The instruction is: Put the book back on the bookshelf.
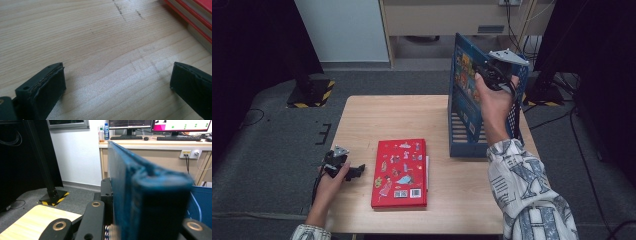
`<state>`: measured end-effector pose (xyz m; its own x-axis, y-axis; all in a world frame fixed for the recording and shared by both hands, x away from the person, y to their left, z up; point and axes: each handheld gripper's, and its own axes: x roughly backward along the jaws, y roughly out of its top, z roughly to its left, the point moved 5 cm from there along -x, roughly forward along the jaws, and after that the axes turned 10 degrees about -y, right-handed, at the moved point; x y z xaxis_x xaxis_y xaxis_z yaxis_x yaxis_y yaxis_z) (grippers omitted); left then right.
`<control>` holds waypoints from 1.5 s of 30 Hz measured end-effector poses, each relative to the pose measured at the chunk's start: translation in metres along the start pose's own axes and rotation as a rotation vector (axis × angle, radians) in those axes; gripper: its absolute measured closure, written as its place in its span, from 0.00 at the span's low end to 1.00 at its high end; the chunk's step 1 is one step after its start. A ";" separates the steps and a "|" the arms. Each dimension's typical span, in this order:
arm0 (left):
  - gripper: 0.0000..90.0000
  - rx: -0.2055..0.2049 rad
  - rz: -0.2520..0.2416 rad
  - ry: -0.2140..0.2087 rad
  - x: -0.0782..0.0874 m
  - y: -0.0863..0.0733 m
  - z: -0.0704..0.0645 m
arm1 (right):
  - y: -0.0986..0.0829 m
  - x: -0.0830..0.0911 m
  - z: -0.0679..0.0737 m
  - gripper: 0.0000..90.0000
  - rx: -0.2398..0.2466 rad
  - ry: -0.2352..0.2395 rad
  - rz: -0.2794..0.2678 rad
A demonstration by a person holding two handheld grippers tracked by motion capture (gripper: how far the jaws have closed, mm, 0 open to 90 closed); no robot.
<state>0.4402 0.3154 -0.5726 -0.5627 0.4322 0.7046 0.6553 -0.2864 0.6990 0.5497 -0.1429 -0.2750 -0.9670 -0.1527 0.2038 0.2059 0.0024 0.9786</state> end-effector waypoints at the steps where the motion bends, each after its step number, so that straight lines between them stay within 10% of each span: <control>1: 0.00 -0.001 0.000 -0.001 0.000 0.000 0.000 | -0.001 0.000 0.000 0.91 -0.001 -0.001 -0.001; 45: 0.00 -0.006 0.003 -0.008 -0.001 0.000 -0.001 | -0.026 -0.009 0.000 0.91 -0.021 -0.008 -0.036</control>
<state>0.4401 0.3138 -0.5727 -0.5569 0.4382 0.7055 0.6535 -0.2931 0.6979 0.5532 -0.1420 -0.3026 -0.9751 -0.1440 0.1686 0.1738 -0.0239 0.9845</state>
